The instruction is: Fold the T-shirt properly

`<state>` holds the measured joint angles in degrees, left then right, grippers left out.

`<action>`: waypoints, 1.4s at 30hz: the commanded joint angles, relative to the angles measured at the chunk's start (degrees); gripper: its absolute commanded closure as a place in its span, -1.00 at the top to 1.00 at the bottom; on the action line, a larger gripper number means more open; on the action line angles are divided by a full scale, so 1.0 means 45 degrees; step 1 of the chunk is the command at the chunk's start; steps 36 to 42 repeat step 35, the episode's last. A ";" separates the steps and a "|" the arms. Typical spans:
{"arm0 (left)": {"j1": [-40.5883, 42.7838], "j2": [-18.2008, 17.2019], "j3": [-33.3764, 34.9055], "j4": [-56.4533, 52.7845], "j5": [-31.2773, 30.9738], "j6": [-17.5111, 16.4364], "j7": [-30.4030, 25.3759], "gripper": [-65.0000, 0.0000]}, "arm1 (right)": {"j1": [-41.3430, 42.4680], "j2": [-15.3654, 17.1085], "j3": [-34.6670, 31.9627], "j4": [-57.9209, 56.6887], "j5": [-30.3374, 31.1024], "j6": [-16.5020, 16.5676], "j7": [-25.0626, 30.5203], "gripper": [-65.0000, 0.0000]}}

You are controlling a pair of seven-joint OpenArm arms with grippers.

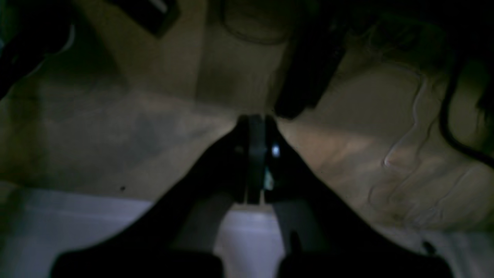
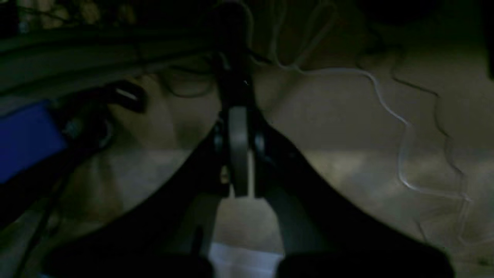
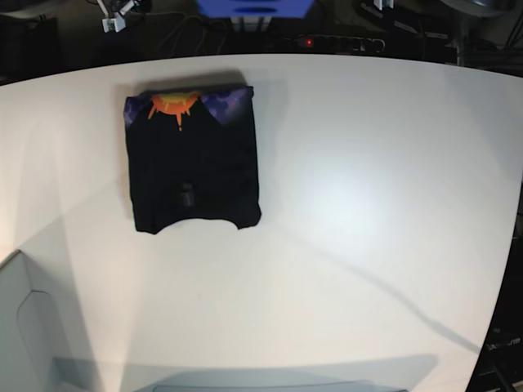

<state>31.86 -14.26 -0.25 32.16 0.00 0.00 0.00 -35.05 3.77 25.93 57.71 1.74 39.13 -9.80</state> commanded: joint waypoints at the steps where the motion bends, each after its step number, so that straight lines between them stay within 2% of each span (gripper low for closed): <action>1: -0.0134 -0.0103 0.0183 -0.0437 -0.6046 -0.2940 0.0088 -1.00 | -0.0016 0.0051 -0.0342 -0.0195 0.0073 -0.0345 0.0215 -1.00; 6: -0.2361 0.0170 0.0906 -0.3289 -0.6046 -0.2921 0.0010 -1.00 | 0.1410 0.0090 -0.1963 -0.3419 0.0053 -0.2494 0.1837 -1.00; 11: -0.2947 0.0170 0.0925 -0.3660 -0.6027 -0.2921 0.0107 -1.00 | 0.3109 0.0266 -0.2803 -0.7814 0.0053 -0.4682 0.4630 -1.00; 14: -0.3338 0.0210 0.1218 -0.3777 -0.5324 -0.2901 0.0107 -1.00 | 0.3539 0.0442 -0.3370 -0.9143 0.0053 -0.6518 0.6193 -1.00; 16: -0.3455 0.0249 0.1277 -0.3797 -0.4757 -0.2569 0.0107 -1.00 | 0.3754 0.0403 -0.3682 -0.9358 0.0073 -0.7808 0.6564 -1.00; 18: -0.3612 0.0268 0.1316 -0.3797 -0.4386 -0.1885 0.0049 -1.00 | 0.4028 0.0168 -0.4034 -0.9436 0.0073 -0.9136 0.6506 -1.00; 20: -0.3787 0.0366 0.1316 -0.3797 -0.4171 -0.1514 0.0068 -1.00 | 0.4243 -0.0008 -0.4210 -0.9436 0.0073 -1.0465 0.6506 -1.00; 22: -0.3963 0.0464 0.1335 -0.3797 -0.4151 -0.1455 0.0107 -1.00 | 0.4418 -0.0183 -0.4483 -0.9436 0.0073 -1.1637 0.6506 -1.00; 24: -0.3983 0.0522 0.1335 -0.3797 -0.4151 -0.1416 0.0107 -1.00 | 0.4555 -0.0301 -0.4815 -0.9436 0.0073 -1.2438 0.6388 -1.00; 29: -0.4159 0.0698 0.1355 -0.3777 -0.4132 -0.1416 0.0107 -1.00 | 0.4594 -0.0574 -0.5675 -0.9436 0.0073 -1.3336 0.5998 -1.00; 33: -0.4217 0.0796 0.1355 -0.3777 -0.4132 -0.1397 0.0107 -1.00 | 0.4711 -0.0633 -0.6105 -0.9436 0.0073 -1.3395 0.5998 -1.00; 42: -0.4217 0.0854 0.1355 -0.3777 -0.4132 -0.1397 0.0107 -1.00 | 0.4751 -0.0672 -0.6085 -0.9436 0.0073 -1.3356 0.5998 -1.00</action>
